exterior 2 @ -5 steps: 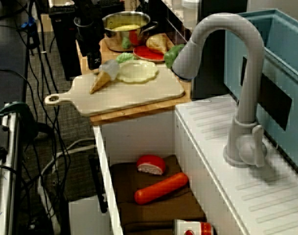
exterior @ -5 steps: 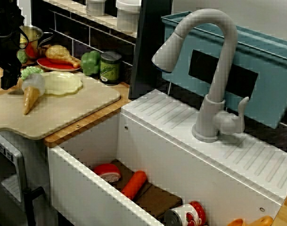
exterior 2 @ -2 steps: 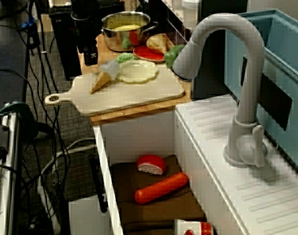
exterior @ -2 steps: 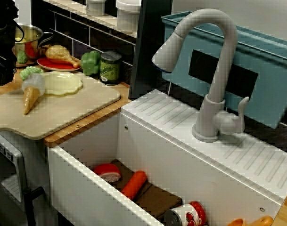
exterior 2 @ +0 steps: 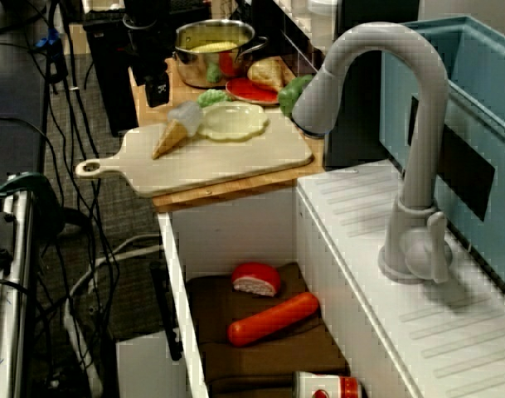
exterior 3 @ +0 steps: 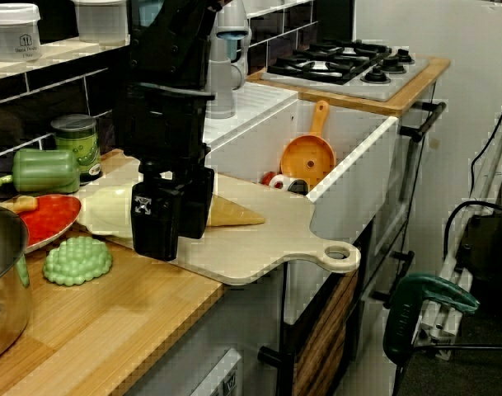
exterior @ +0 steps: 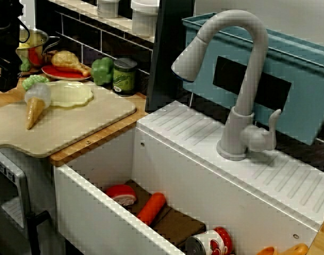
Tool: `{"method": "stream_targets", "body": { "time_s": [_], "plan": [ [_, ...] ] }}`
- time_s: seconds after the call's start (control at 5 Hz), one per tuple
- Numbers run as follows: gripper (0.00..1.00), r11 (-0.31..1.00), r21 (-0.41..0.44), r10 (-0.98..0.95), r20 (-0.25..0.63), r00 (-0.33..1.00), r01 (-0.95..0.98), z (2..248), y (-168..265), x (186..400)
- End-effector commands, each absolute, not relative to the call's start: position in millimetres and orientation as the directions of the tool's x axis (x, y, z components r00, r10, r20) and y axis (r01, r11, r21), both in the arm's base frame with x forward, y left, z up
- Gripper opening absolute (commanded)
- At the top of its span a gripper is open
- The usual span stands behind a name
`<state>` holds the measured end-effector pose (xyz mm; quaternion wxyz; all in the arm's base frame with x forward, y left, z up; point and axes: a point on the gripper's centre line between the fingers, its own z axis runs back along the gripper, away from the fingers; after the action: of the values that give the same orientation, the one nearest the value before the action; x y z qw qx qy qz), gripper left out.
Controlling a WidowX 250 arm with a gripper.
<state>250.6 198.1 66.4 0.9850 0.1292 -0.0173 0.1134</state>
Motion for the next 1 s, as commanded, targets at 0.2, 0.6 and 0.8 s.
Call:
{"method": "stream_targets", "body": {
  "time_s": [0.2,0.6,0.8],
  "plan": [
    [1.0,0.92,0.307,0.221,0.107,0.969,-0.244,62.8,193.5,265.6],
    [0.0,0.933,0.31,0.17,0.062,0.983,-0.181,51.9,155.6,283.2],
    [0.0,0.913,0.31,0.249,0.089,0.965,-0.264,49.9,126.9,302.9]
  ]
}}
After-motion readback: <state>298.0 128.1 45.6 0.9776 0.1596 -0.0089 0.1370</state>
